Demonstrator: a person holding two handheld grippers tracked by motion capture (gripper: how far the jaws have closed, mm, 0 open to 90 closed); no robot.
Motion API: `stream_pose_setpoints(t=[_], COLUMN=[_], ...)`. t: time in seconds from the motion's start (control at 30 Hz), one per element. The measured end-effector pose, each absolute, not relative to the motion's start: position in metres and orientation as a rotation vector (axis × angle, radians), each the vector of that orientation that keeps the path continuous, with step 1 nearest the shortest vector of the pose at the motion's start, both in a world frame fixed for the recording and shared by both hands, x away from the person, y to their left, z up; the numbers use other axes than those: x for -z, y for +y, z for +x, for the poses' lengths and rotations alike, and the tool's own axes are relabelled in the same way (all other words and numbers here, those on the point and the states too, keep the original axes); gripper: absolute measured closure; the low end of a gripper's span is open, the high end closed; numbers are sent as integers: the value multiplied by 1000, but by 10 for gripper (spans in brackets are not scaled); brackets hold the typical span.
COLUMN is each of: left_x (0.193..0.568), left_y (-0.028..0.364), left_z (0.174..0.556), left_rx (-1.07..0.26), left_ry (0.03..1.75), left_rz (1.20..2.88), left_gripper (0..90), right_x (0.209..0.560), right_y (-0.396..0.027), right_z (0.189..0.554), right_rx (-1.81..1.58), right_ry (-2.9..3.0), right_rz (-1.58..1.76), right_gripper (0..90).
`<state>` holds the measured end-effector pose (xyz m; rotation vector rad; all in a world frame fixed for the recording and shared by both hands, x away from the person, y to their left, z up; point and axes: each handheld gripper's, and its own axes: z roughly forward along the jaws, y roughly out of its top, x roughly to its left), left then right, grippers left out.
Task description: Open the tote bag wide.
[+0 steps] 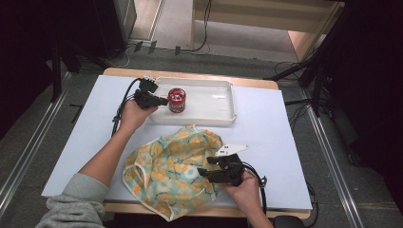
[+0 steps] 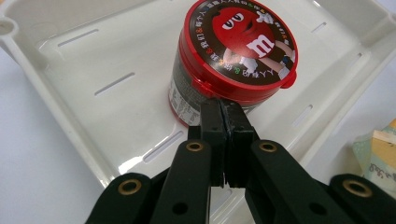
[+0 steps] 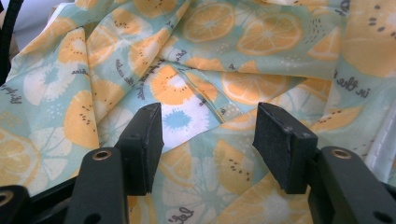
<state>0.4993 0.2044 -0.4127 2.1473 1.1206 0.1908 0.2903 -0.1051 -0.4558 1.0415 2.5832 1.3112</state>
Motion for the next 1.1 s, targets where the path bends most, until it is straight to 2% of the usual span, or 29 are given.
stream_pose_setpoints(t=[0.37,0.63,1.0,1.1], left_x=[408,401,397,396], left_y=[203,196,199,198], left_z=[494,480,452,442], left_rx=[-148,-82,-2,14], left_ry=[1102,1048,992,958], left_rz=[2152,2166,2165,2180], left_gripper=[867,799,605,581], right_x=[455,456,456,456], right_y=[-106,-107,-107,-107], right_z=[289,290,290,290], right_rx=[-1310,-1317,-1324,-1328], right_ry=[2582,2586,2587,2586], right_rz=[1050,1048,1051,1052], right_gripper=[434,434,431,430])
